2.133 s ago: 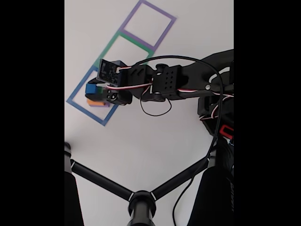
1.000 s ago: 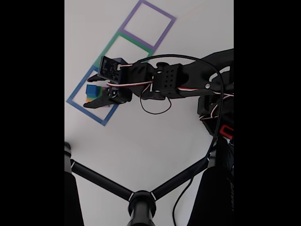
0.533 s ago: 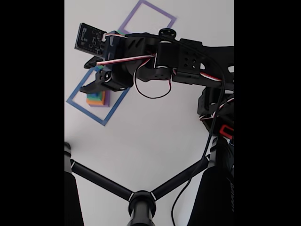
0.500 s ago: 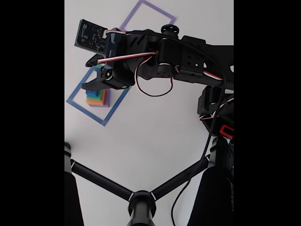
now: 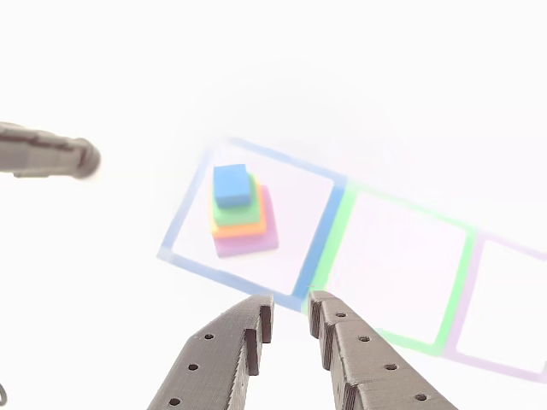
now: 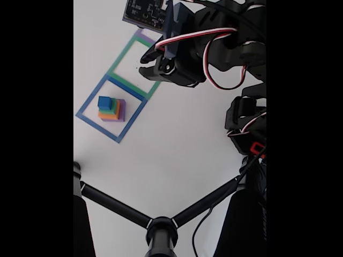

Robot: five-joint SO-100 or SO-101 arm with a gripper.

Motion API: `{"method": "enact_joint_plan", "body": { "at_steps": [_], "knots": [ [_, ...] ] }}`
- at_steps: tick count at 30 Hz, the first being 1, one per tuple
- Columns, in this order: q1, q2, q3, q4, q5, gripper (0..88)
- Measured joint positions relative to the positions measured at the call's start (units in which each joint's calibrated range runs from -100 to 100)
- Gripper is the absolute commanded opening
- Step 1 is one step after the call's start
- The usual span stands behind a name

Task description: Tower of hanoi

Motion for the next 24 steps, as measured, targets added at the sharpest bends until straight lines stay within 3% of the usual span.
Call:
{"method": "enact_joint_plan", "body": {
  "at_steps": [7, 17, 24],
  "knots": [
    [2.62, -5.57, 3.92, 2.49, 0.0, 0.1],
    [0.82, -15.11, 12.79, -2.41, -0.2, 0.5],
    [0.0, -23.98, 26.11, -10.51, -11.82, 3.7]
  ]
}}
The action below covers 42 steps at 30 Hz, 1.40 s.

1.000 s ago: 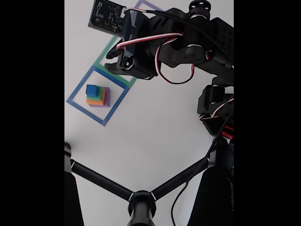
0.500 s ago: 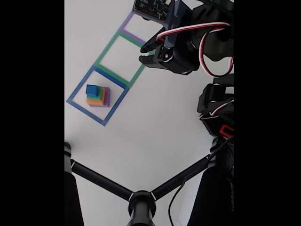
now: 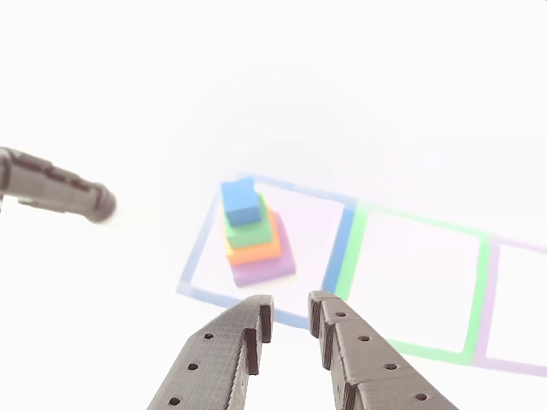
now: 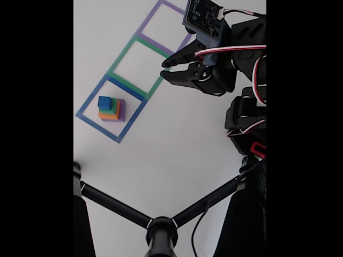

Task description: Tower of hanoi

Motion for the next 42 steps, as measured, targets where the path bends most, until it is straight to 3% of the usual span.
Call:
{"method": "enact_joint_plan", "body": {
  "at_steps": [5, 10, 13, 17, 20, 22, 26, 30, 35, 42],
  "knots": [
    [-0.16, -5.91, 5.31, -0.88, -9.06, 2.8],
    [0.25, -12.07, 11.49, -0.88, -7.68, 0.1],
    [1.8, -14.44, 14.97, -0.88, -13.4, 0.0],
    [1.64, -16.8, 20.45, -3.69, -40.39, 0.0],
    [0.74, -18.07, 25.24, -9.15, -65.62, 0.0],
    [0.57, -18.66, 28.29, -11.64, -79.61, 0.0],
    [0.82, -21.11, 35.86, -15.97, -100.49, 0.0],
    [1.56, -25.24, 44.39, -17.98, -114.48, 0.0],
    [1.06, -32.42, 52.48, -16.53, -128.47, 0.0],
    [2.13, -39.26, 60.66, -10.59, -137.34, 0.0]
  ]
}}
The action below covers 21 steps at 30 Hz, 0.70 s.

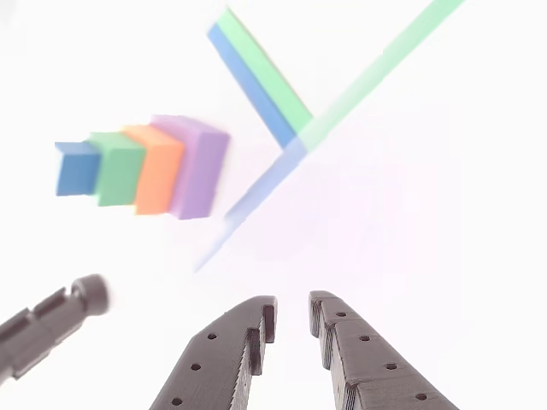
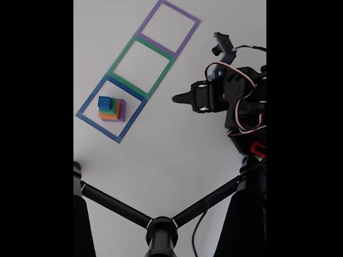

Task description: Tower of hanoi

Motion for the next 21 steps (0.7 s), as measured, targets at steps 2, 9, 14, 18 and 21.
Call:
{"method": "enact_joint_plan", "body": {
  "at_steps": [2, 9, 14, 18, 21],
  "knots": [
    [1.23, -0.68, 1.91, 0.0, -0.59, 0.0],
    [2.46, -0.84, 9.4, -1.69, -2.36, 0.0],
    [2.54, -0.84, 13.14, -5.06, -4.53, 0.0],
    [1.96, -0.84, 16.97, -8.91, -7.09, 0.0],
    [1.15, -0.84, 17.67, -11.08, -9.66, 0.0]
  ]
}}
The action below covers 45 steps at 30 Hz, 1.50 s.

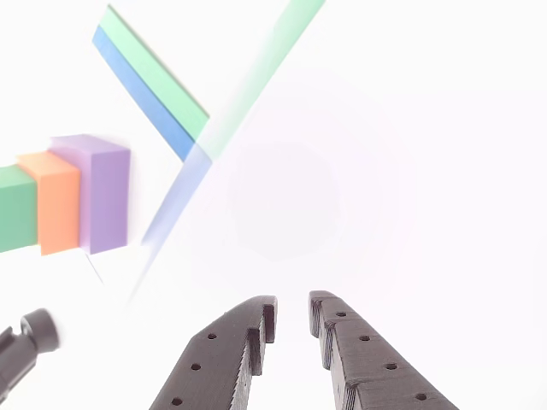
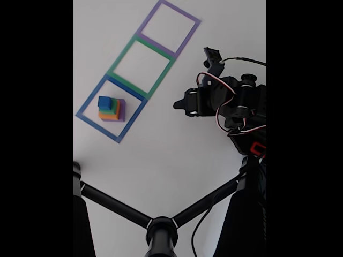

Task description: Tower of hanoi

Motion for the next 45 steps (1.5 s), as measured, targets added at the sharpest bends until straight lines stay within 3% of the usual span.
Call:
{"method": "enact_joint_plan", "body": {
  "at_steps": [12, 32, 45],
  "knots": [
    [-0.82, 0.0, 4.0, -2.73, -7.29, 0.0],
    [0.49, 0.0, 4.0, -2.89, -10.84, 0.1],
    [6.55, 0.0, 4.0, -2.89, -23.45, 0.0]
  ]
}}
